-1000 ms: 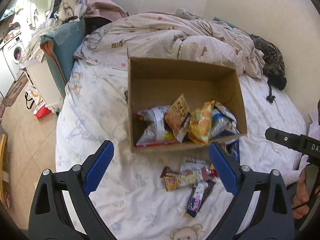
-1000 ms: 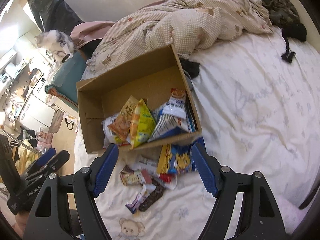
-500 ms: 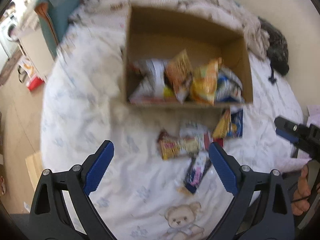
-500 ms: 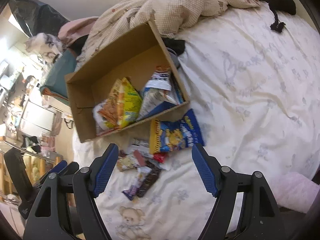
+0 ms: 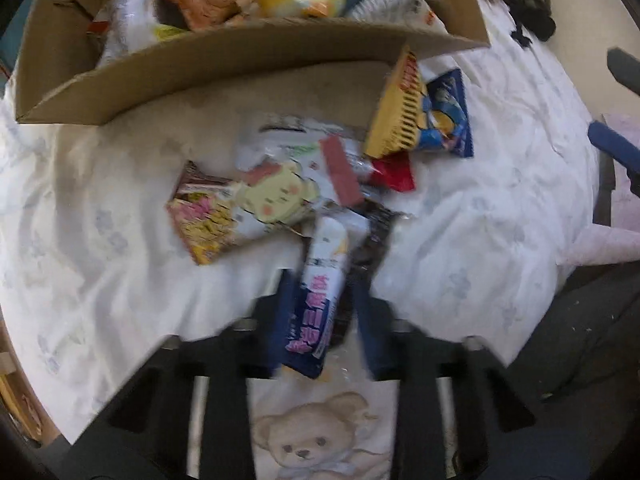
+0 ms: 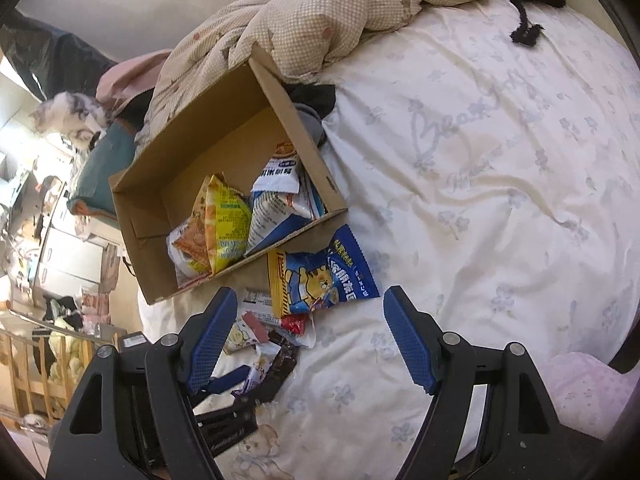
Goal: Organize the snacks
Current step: 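Grasp the white-pink bar with left gripper while right grasps dark clear-wrapped packet, then carry both snacks into the cardboard box and open both grippers, then withdraw both tools from the box toward the remaining snacks, then grasp the yellow bear-print bar with left gripper while right grasps blue-yellow bag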
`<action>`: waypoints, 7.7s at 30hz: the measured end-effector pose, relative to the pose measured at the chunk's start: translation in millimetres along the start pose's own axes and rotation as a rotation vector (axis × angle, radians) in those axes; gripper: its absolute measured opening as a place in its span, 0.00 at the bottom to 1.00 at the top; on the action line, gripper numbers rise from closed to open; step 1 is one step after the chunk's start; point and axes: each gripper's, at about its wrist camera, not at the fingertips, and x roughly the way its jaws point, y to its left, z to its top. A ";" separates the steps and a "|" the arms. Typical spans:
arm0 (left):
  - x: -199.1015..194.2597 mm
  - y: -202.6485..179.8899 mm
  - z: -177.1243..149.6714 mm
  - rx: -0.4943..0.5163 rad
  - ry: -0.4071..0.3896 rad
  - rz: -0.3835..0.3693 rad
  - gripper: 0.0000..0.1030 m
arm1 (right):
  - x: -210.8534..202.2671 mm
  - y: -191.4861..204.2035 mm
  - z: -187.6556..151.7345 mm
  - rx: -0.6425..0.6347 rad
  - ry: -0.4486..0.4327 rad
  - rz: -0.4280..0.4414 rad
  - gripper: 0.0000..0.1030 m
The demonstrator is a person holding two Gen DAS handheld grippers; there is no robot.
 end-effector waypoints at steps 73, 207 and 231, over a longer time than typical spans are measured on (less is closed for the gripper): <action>-139.9 97.9 -42.7 -0.436 -0.276 0.002 0.14 | 121.8 104.8 -151.6 -0.528 0.362 -0.362 0.50; -134.5 91.9 4.8 -0.419 -0.412 0.136 0.94 | 35.7 -2.6 -1.9 0.051 0.107 -0.027 0.91; 6.7 35.9 -4.0 -0.392 -0.039 0.240 0.48 | 43.9 -18.2 1.3 0.104 0.127 -0.047 0.91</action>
